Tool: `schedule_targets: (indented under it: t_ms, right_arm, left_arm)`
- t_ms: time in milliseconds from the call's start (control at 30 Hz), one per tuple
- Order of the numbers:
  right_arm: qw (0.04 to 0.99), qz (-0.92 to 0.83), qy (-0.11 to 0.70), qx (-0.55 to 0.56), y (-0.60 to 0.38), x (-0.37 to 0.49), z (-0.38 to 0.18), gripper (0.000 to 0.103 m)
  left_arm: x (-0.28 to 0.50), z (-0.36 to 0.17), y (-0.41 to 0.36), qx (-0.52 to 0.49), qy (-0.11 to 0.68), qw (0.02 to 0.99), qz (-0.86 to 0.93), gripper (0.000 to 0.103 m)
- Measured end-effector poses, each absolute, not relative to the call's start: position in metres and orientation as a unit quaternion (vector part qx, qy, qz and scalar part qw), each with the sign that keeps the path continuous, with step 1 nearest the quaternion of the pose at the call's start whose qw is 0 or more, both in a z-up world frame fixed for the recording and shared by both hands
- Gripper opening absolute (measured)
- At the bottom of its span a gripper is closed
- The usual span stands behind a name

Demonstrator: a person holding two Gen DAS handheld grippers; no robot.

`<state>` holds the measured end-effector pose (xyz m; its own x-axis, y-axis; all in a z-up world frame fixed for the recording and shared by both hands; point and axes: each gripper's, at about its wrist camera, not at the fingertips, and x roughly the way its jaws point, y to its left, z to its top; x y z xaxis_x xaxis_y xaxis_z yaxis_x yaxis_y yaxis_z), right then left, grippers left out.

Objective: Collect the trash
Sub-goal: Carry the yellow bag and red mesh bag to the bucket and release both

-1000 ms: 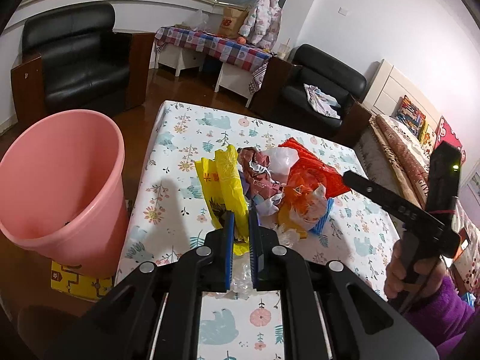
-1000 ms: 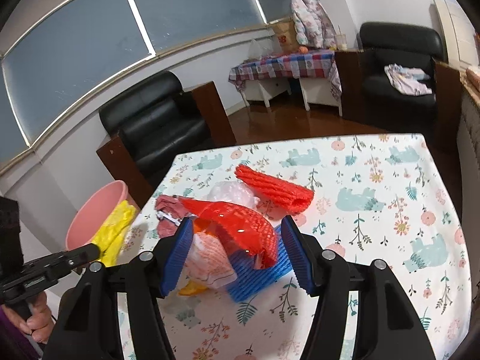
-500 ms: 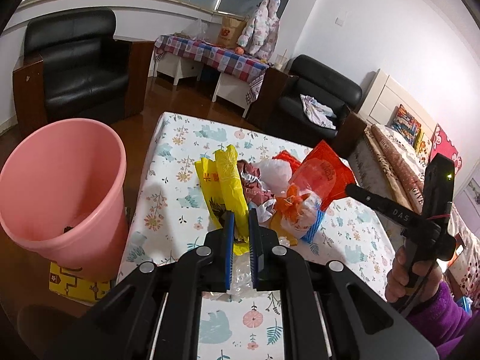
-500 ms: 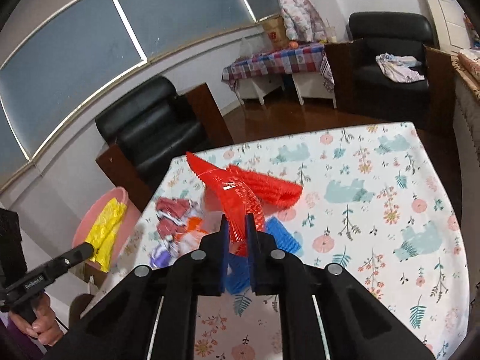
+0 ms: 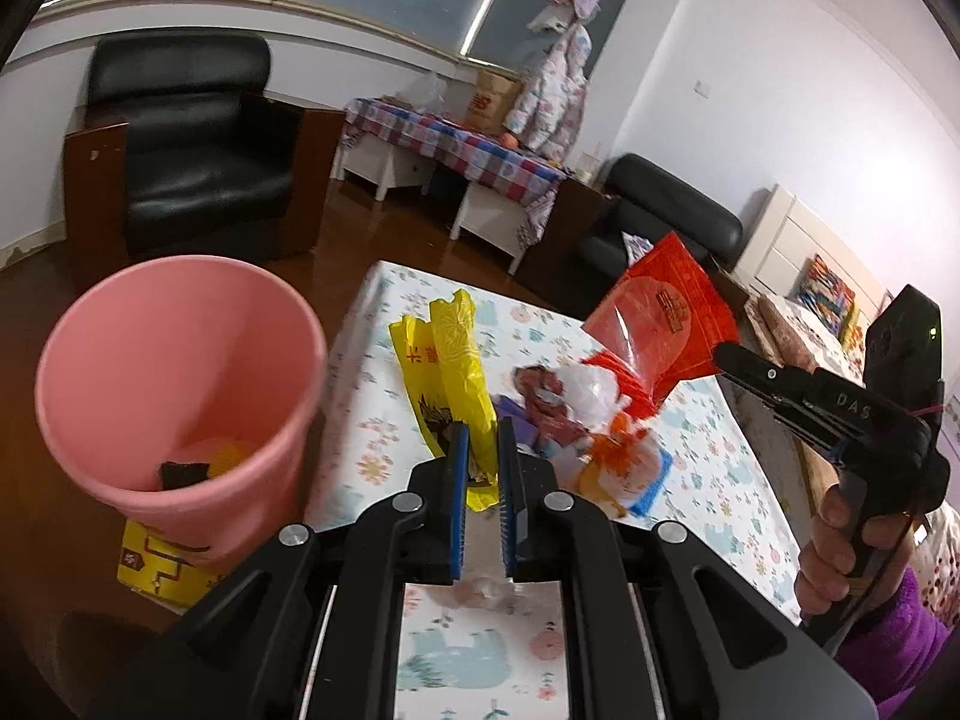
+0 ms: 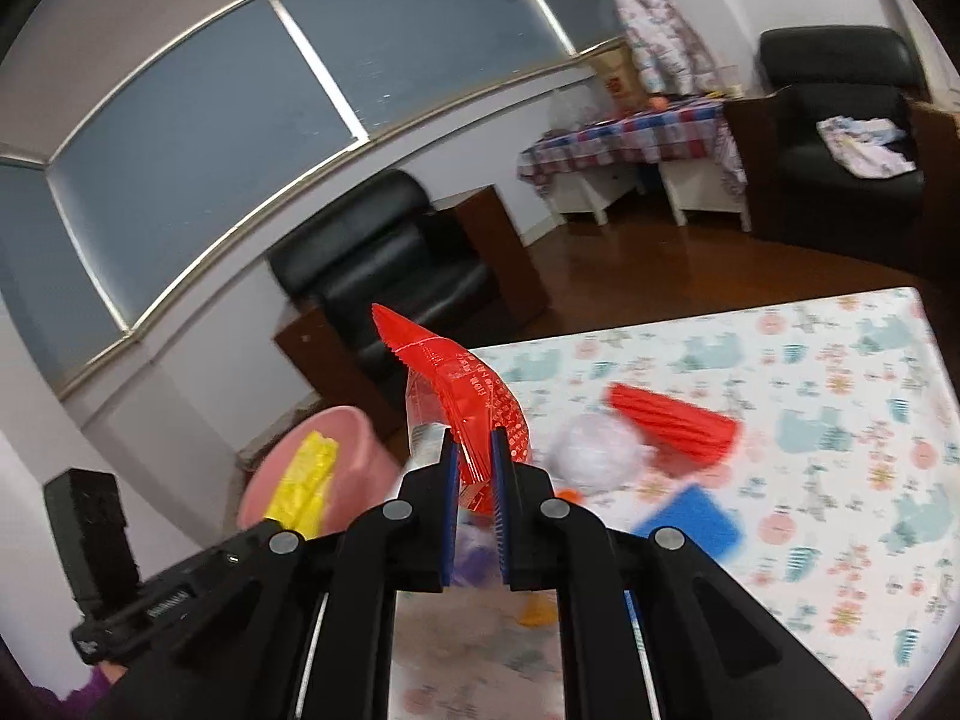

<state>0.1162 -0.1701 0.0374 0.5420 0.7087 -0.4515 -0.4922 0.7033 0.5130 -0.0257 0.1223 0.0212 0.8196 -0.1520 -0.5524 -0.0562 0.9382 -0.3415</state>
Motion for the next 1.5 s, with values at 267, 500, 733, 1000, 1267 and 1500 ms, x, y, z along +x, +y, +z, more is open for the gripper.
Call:
schedule_targets:
  t_ms: [267,500,733,1000,1267,1500]
  right_arm:
    - [0.824,0.405,0.353,0.182,-0.105,0.125,0.042,0.010]
    - [0.797,0.443,0.374,0.168,-0.037,0.130,0.039,0.010]
    - [0.776,0.453,0.405,0.167,0.009,0.138,0.022,0.010]
    - [0.771,0.436,0.436,0.159,0.038,0.144,-0.005,0.010]
    - [0.765,0.426,0.455,0.162,0.046,0.146,-0.022,0.013]
    - [0.768,0.431,0.450,0.151,0.048,0.146,-0.022,0.028]
  left_arm:
    - [-0.040,0.023,0.159,-0.190,0.280,0.941,0.023,0.009]
    - [-0.048,0.022,0.190,-0.209,0.269,0.938,0.060,0.009]
    - [-0.047,0.013,0.213,-0.227,0.271,0.932,0.086,0.009]
    - [-0.047,0.000,0.232,-0.244,0.286,0.921,0.106,0.009]
    - [-0.043,-0.005,0.233,-0.237,0.293,0.919,0.115,0.009]
    - [-0.040,-0.007,0.235,-0.250,0.296,0.915,0.111,0.038]
